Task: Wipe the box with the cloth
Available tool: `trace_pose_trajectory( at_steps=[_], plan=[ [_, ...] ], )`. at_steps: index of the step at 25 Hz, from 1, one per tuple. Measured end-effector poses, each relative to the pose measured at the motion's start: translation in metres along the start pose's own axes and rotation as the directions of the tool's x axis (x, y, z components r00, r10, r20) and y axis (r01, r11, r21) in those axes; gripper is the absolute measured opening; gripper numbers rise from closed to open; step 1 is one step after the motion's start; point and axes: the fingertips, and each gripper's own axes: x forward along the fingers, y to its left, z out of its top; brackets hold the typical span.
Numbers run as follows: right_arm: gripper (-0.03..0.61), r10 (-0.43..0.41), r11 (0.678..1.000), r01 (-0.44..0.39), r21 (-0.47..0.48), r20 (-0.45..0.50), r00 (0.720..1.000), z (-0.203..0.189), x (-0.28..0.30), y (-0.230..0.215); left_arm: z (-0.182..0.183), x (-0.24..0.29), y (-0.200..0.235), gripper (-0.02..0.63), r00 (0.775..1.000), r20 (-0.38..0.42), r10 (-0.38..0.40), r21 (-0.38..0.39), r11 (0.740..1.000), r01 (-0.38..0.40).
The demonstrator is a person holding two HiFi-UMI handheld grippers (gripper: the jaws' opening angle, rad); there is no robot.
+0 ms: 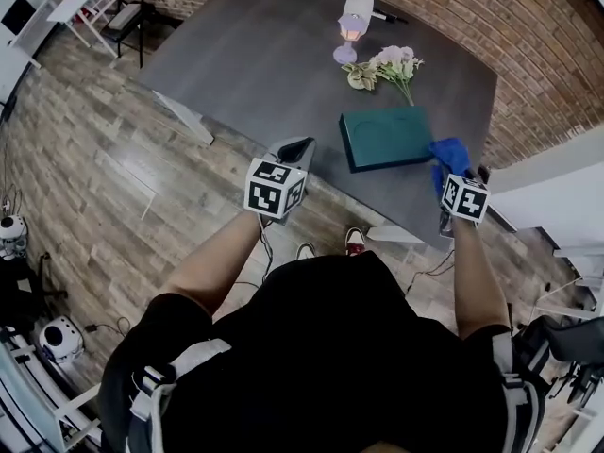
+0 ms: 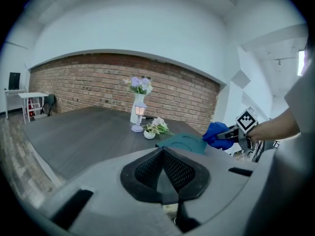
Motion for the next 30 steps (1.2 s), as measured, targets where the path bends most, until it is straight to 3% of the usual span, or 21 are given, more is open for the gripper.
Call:
trace_pose_trajectory(
  at_steps=[5,8,12,16,19,22,25,27,30],
  plan=[
    [0.178,-0.028,0.999,0.029,-0.020,0.066,0.997,0.055,0.000,0.005,-0.006,-0.035,0.027,0.008,0.998,0.026,0.064,-0.031,0.998,-0.063],
    [0.178,-0.007,0.998,0.012,-0.069,0.077,0.997,0.082,0.011,0.032,-0.013,-0.066,0.052,0.008,0.990,0.042,0.131,-0.067,0.989,-0.128],
    [0.178,0.098,0.981,-0.085,-0.177,0.063,0.993,0.112,0.044,0.100,-0.028,-0.112,0.089,0.008,0.962,0.050,0.267,-0.141,0.956,-0.258],
    [0.178,0.234,0.930,-0.220,-0.295,0.011,0.972,0.117,0.063,0.197,-0.048,-0.159,0.113,0.008,0.926,0.031,0.377,-0.210,0.908,-0.362],
    [0.178,0.401,0.852,-0.391,-0.348,-0.045,0.915,0.105,0.058,0.289,-0.062,-0.184,0.123,0.008,0.903,0.015,0.430,-0.238,0.879,-0.414],
    [0.178,0.612,0.719,-0.600,-0.351,-0.090,0.786,0.093,0.028,0.373,-0.068,-0.195,0.125,0.008,0.888,0.006,0.460,-0.241,0.862,-0.445],
    [0.178,0.727,0.615,-0.703,-0.356,-0.087,0.681,0.098,-0.008,0.413,-0.068,-0.194,0.123,0.008,0.882,0.001,0.472,-0.235,0.857,-0.459],
    [0.178,0.761,0.588,-0.729,-0.349,-0.065,0.645,0.107,-0.022,0.412,-0.065,-0.187,0.120,0.008,0.882,-0.001,0.470,-0.231,0.859,-0.458],
    [0.178,0.769,0.608,-0.730,-0.313,0.002,0.640,0.130,-0.032,0.378,-0.056,-0.164,0.111,0.008,0.894,-0.001,0.448,-0.220,0.872,-0.437]
  ],
)
